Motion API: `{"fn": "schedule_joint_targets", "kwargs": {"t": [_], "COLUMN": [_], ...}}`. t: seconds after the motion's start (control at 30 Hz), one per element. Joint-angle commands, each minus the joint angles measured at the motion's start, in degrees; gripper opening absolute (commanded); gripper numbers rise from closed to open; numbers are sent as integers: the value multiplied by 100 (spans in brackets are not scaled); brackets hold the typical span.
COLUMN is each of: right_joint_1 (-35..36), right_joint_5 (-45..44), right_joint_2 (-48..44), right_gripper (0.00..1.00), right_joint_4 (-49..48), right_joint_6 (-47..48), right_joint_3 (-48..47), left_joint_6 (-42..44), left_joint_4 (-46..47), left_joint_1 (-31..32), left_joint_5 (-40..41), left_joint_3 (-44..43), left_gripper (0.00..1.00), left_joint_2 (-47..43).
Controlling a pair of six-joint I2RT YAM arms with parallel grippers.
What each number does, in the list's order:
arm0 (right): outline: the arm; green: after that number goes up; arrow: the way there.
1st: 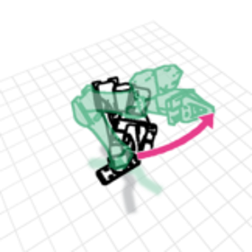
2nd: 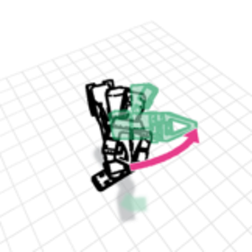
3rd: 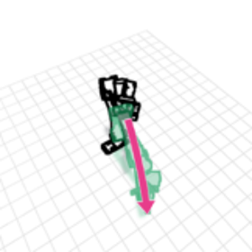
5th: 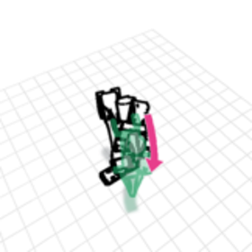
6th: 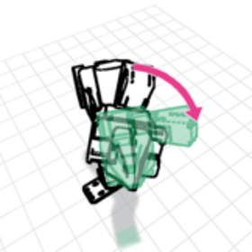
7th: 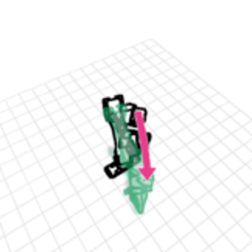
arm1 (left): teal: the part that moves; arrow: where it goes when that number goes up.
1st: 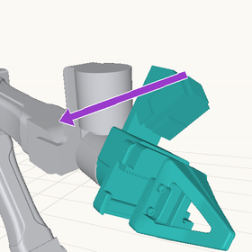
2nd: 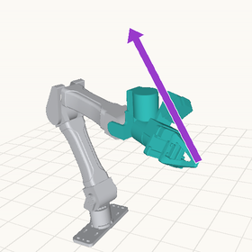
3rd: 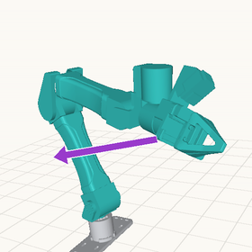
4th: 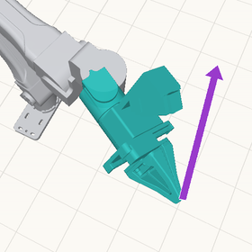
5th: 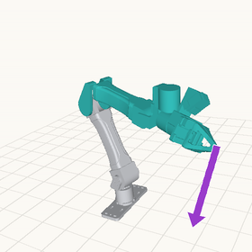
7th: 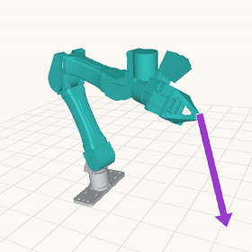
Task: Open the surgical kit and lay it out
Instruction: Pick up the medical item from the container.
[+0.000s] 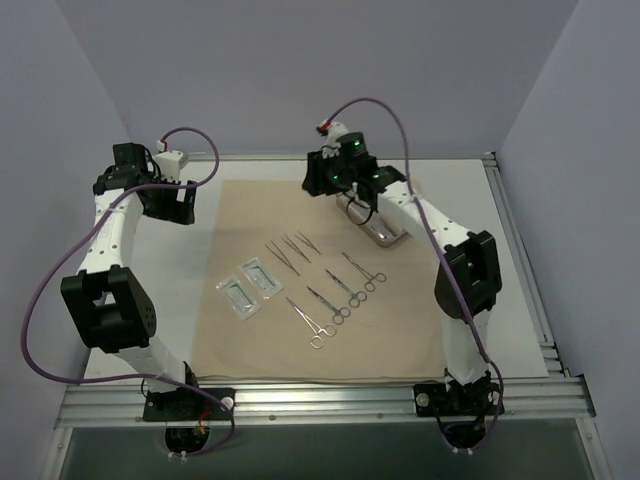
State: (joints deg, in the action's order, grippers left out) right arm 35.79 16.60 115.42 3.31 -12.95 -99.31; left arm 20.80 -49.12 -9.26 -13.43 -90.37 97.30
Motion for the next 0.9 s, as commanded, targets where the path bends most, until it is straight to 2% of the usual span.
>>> {"fn": "schedule_joint_targets", "kwargs": {"t": [0.0, 0.17, 0.2, 0.23, 0.27, 0.33, 0.43, 0.6, 0.67, 0.73, 0.87], "right_joint_1": [-1187, -1899, -1979, -2093, -2120, -2155, -2173, -2190, -2199, -2190, -2199], "right_joint_5": [-377, -544, -570, -736, -876, -1009, -1106, -1361, -1466, -1458, -1396], "right_joint_2": [-301, 85, 295, 410, 533, 876, 1246, 1702, 1809, 1905, 2064], "right_gripper": [44, 47, 44, 26, 19, 15, 21, 23, 29, 36, 39], "right_joint_4": [617, 916, 952, 1013, 1144, 1259, 1461, 1400, 1357, 1260, 1093], "right_joint_6": [398, 776, 846, 1029, 1118, 1329, 1716, 2051, 2077, 2069, 2060], "right_joint_3": [-185, -475, -563, -668, -921, -1160, -1556, -1872, -1925, -1908, -1882], "left_joint_6": [47, 3, -5, -14, -32, -41, -58, -137, -172, -172, -6], "left_joint_4": [105, 26, 17, -9, -18, -53, -62, -80, -97, -106, -150], "left_joint_1": [-15, -6, -6, -6, -15, -6, -6, 11, 38, 134, 485], "left_joint_5": [-2, 34, 34, 42, 42, 60, 112, 104, 86, -19, -177], "left_joint_3": [-139, -279, -332, -358, -385, -446, -490, -578, -622, -631, -596], "left_gripper": [94, 94, 94, 94, 94, 94, 94, 94, 94, 95, 100], "left_joint_2": [-194, -106, -97, -62, -44, 8, 61, 237, 298, 386, 510]}}
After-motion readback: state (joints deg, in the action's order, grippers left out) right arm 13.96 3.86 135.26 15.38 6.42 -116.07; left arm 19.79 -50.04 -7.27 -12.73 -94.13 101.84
